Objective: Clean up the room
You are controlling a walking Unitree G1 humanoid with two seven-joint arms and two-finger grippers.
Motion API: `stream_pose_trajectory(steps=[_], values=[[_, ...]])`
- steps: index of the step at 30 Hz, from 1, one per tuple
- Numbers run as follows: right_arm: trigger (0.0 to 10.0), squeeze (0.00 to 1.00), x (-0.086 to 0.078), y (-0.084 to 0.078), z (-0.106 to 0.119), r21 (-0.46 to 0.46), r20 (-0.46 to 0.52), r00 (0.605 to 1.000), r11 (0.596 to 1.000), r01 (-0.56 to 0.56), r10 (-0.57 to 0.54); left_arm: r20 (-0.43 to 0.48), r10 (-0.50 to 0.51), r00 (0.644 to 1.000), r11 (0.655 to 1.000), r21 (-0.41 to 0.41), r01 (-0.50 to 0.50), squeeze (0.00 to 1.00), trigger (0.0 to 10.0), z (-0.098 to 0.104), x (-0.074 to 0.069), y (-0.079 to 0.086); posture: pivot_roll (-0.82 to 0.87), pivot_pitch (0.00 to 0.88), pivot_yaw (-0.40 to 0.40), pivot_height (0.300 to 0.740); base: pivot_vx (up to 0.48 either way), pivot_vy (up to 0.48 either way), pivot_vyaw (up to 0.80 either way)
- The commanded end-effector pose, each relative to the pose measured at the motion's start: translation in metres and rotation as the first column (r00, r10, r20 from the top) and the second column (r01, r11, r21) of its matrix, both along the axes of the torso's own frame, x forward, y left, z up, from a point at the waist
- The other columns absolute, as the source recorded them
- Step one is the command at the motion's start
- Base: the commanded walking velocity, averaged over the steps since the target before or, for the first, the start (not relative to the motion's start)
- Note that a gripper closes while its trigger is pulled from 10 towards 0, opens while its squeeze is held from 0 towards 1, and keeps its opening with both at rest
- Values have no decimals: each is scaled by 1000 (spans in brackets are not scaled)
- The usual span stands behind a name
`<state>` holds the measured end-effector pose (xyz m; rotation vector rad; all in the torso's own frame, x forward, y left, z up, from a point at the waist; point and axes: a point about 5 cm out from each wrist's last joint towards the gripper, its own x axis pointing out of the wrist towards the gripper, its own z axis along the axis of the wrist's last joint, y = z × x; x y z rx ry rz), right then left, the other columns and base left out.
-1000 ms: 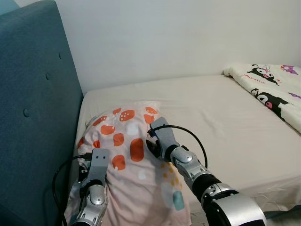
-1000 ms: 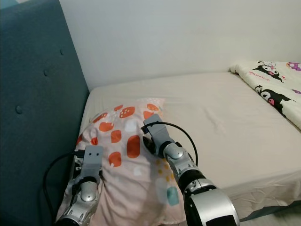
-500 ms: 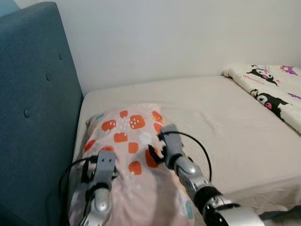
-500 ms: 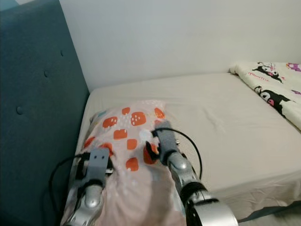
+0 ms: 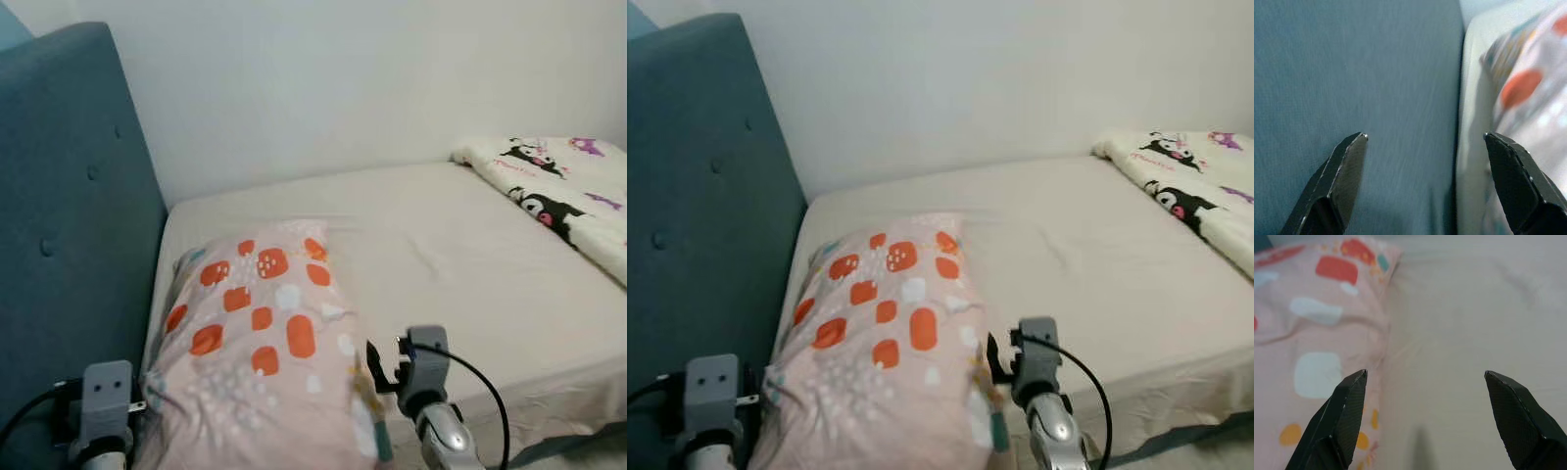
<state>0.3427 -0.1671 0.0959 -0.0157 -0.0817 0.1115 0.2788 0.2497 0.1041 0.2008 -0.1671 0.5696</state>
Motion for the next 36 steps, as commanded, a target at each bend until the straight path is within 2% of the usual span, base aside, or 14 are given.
stream_pose_trajectory(steps=[1,6,9,10,12,13,14,16,21,24,26,27,29,36], values=[[10000,0,-8,-3,-4,-13,6,1000,1000,-13,13,-25,-99,995,995,-25,99,0,10000,1,-5,6,-49,188,5,586,0,0,0],[10000,0,-14,7,-5,-123,-11,993,985,-117,117,-80,-370,926,929,-10,371,0,10000,3,0,-16,-48,185,5,586,0,0,0],[10000,0,-17,33,11,-216,-8,940,917,-334,341,-169,-617,769,772,60,633,0,10000,11,1,-39,-50,188,5,586,0,0,0],[6314,0,-17,40,21,-228,-11,906,881,-414,423,-220,-685,695,693,98,714,0,10000,16,2,-46,-48,189,2,586,0,0,0],[6314,0,-18,42,23,-229,-17,896,870,-436,445,-235,-702,672,668,108,736,0,10000,17,2,-48,-48,189,2,586,0,0,0],[0,0,-18,45,27,-250,-31,874,842,-478,486,-257,-726,638,629,125,767,0,4941,20,3,-51,-47,192,0,586,0,0,0],[0,0,-19,46,29,-264,-42,858,822,-504,512,-272,-739,616,605,135,785,0,0,22,3,-52,-47,192,0,586,0,0,0],[0,0,-20,48,31,-278,-61,836,795,-540,546,-288,-755,589,575,140,806,0,0,26,4,-54,-44,199,-2,586,0,0,0],[0,0,-32,56,45,-324,-172,685,616,-718,708,-357,-857,371,364,88,927,0,0,39,-3,-61,-46,213,-8,586,0,0,0],[0,0,-38,57,48,-327,-212,638,561,-760,741,-391,-871,298,299,59,952,0,0,39,-7,-61,-47,216,-12,586,0,0,0],[0,0,-52,59,54,-313,-305,520,432,-846,798,-477,-867,143,170,-13,985,0,0,37,-19,-58,-48,217,-18,586,0,0,0],[0,0,-52,59,54,-313,-305,520,432,-846,798,-477,-867,143,170,-13,985,0,0,37,-19,-58,-48,217,-18,586,0,0,0],[0,0,-72,60,56,-255,-427,362,274,-927,829,-599,-800,-36,49,-124,991,0,0,24,-35,-54,-50,217,-26,586,0,0,0],[0,0,-90,54,52,-239,-580,254,136,-961,774,-671,-723,-162,-13,-221,975,0,0,3,-55,-68,-55,212,-27,586,0,0,0]])
